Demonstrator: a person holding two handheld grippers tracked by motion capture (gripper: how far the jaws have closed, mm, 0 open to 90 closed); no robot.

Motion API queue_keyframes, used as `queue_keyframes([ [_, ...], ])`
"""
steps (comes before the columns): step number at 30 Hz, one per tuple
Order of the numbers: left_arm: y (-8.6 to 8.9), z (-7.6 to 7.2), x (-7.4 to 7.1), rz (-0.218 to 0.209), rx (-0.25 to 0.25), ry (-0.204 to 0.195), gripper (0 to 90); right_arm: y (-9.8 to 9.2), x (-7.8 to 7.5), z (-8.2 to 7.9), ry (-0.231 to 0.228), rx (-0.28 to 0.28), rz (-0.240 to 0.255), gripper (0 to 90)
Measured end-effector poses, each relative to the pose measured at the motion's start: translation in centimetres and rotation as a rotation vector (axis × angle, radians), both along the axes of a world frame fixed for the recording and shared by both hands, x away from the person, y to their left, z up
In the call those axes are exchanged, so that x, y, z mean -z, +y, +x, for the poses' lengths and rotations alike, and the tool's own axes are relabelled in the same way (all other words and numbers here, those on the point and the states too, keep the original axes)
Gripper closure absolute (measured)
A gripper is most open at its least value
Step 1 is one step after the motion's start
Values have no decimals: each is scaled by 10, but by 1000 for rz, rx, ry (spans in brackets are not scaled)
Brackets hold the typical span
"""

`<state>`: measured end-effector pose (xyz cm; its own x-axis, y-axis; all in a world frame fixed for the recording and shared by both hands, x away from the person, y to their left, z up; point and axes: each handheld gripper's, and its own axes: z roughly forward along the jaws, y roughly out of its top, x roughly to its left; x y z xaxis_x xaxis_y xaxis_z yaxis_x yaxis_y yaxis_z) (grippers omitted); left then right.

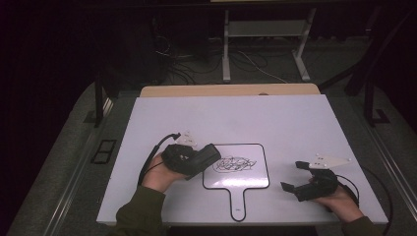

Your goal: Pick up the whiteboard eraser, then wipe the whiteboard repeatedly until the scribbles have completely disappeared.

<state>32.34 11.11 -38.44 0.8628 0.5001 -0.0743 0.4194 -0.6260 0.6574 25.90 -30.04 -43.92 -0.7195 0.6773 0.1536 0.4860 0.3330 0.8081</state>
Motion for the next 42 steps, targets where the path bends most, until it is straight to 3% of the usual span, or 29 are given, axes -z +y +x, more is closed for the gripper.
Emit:
queue_keyframes([
  [11, -34, 21, 3, 16, 42, -24, 390, -2, 0, 0, 4, 4, 6, 0],
  [19, -53, 39, 12, 17, 51, -5, 390, -1, 1, 1, 6, 0, 8, 0],
  [22, -60, 45, 16, 36, 71, -3, 391, -1, 2, 1, 8, -4, 4, 0],
  [27, -69, 51, 26, 49, 76, 9, 391, 0, 2, 2, 15, -5, 9, 0],
  [35, -77, 55, 40, 114, 96, 32, 391, 0, 3, 1, 12, -12, 3, 0],
  [42, -81, 55, 44, 128, 101, 31, 390, 0, 3, 2, 11, -12, 1, 0],
])
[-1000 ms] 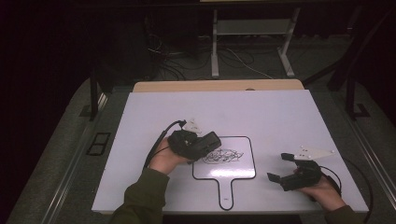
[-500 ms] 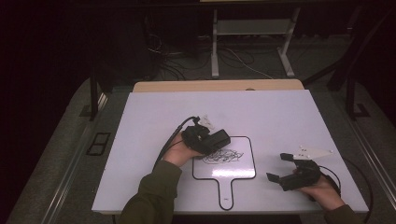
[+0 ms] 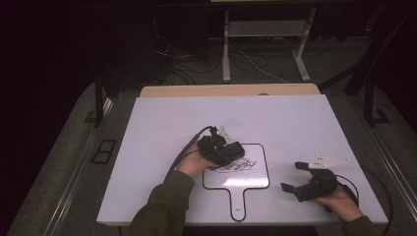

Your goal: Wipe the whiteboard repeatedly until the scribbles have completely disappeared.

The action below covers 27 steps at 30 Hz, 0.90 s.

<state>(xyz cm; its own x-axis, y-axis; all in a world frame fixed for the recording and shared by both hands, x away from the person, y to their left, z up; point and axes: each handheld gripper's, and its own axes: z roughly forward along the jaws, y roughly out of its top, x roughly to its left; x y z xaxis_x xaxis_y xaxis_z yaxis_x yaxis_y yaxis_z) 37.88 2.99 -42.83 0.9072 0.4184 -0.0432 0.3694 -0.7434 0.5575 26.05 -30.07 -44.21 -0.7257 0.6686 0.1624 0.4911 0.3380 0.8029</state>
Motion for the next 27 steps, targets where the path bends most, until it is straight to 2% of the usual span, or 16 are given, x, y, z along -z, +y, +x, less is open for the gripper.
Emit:
queue_keyframes([
  [12, -1, -2, 0, 12, 5, -9, 391, 0, 1, 0, 2, -1, -2, 0],
  [27, -14, -18, -1, 33, 61, -16, 391, 0, 1, 0, 6, -2, -5, 0],
])
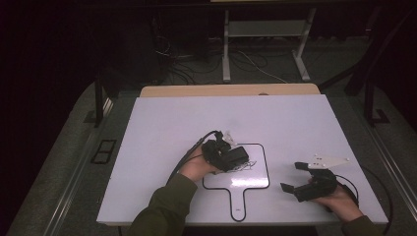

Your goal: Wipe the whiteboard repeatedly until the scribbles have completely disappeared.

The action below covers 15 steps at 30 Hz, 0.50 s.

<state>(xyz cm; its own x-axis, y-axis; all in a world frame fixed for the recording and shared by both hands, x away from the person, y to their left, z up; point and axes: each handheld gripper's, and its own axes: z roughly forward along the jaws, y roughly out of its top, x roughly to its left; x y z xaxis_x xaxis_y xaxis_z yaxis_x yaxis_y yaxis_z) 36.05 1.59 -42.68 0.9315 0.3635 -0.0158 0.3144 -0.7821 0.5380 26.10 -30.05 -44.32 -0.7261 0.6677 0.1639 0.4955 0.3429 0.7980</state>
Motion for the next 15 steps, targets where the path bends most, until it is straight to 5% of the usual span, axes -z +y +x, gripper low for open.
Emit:
queue_keyframes([
  [9, -11, -15, 0, 1, 49, -3, 391, 0, 0, 0, -2, -1, 1, 0],
  [15, -9, -11, 0, -4, 42, 2, 391, -1, 0, 0, -3, 0, -1, 0],
])
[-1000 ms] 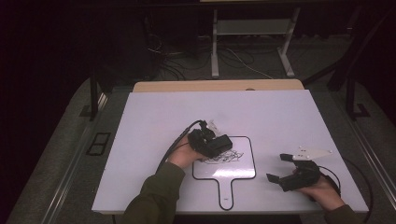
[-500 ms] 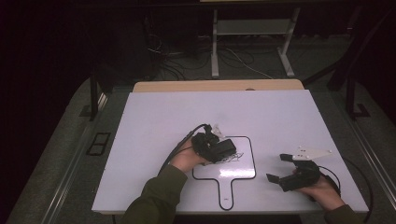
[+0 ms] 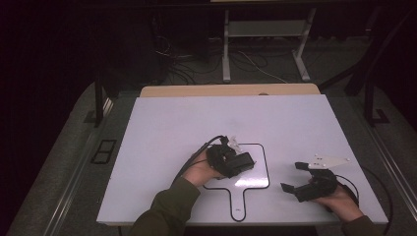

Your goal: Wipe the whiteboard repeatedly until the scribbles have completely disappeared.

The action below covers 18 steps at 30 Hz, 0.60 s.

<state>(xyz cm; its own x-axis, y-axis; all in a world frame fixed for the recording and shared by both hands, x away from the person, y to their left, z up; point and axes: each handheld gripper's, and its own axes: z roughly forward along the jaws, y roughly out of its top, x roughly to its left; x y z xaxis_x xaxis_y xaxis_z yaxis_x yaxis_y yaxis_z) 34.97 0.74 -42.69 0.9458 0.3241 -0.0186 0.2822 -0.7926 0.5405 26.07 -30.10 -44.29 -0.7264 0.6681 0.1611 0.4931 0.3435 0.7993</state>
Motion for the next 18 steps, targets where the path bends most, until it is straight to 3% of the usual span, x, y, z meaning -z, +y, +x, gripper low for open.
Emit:
queue_keyframes([
  [18, 32, 26, 1, -8, -126, -24, 391, 0, 0, 0, -2, -3, -5, 0],
])
